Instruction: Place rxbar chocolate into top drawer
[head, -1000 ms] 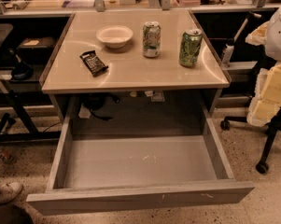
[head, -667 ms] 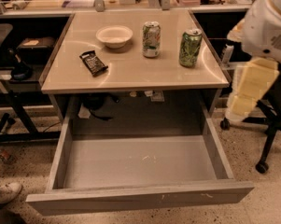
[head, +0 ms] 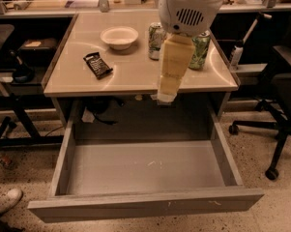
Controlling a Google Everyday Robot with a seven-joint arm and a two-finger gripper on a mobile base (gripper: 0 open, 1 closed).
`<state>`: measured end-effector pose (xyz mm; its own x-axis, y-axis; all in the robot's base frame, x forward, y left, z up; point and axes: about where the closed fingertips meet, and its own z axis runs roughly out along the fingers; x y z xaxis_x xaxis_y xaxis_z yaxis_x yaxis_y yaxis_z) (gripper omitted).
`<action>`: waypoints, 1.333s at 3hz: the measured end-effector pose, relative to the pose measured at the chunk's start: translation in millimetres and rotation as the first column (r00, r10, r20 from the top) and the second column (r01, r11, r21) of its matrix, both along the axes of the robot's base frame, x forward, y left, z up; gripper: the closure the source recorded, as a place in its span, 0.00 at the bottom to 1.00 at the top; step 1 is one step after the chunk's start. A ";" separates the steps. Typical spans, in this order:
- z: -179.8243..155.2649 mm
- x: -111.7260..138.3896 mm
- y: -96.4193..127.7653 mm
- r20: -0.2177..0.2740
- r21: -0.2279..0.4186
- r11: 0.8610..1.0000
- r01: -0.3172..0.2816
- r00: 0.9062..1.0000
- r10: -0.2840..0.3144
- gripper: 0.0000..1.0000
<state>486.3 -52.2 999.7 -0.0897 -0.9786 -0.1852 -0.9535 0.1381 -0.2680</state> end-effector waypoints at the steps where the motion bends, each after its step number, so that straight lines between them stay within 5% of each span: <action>1: 1.0 2.0 0.7 0.007 0.006 1.000 -0.003 1.000 0.003 0.00; 2: -8.1 30.6 4.3 -0.011 0.059 0.994 0.087 0.996 -0.086 0.00; 4: -32.4 117.1 26.0 -0.094 0.104 0.966 0.237 0.969 -0.228 0.00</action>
Offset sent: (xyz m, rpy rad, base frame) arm 0.0845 0.0080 -0.0328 0.1474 0.0710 -0.2616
